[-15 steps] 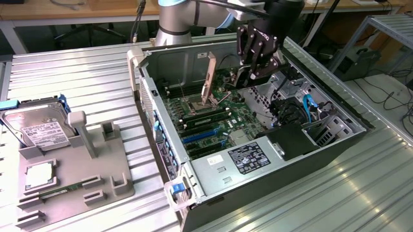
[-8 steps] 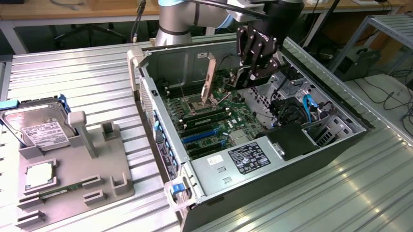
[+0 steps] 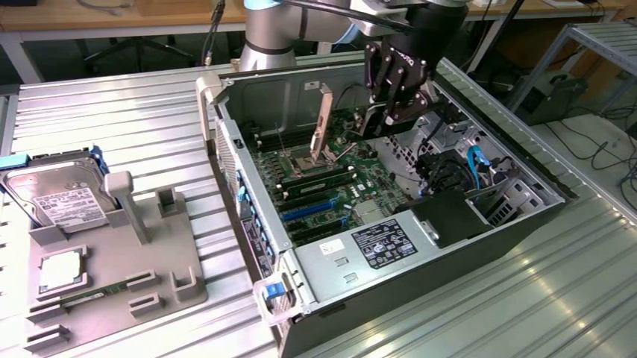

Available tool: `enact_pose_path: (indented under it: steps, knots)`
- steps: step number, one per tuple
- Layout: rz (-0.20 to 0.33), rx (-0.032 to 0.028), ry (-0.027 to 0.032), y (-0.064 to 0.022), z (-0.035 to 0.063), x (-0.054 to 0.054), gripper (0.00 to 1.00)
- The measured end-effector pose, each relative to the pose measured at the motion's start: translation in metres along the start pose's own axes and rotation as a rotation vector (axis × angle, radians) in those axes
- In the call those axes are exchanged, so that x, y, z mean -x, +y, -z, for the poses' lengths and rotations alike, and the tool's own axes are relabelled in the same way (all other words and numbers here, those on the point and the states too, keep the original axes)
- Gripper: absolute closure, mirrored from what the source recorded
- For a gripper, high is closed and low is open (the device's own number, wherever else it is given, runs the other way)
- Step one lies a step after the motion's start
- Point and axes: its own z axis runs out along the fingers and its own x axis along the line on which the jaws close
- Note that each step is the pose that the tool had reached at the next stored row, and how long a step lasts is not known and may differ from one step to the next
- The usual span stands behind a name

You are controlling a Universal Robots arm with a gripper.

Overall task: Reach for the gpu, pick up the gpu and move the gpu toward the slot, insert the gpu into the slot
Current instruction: 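Insert the gpu into the slot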

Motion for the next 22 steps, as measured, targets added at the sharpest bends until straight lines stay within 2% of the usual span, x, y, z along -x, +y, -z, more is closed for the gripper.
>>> enact_pose_path:
  steps: [22]
  knots:
    - [0.0,0.0004,-0.0001,-0.0003,-0.0096,-0.0011,0.72]
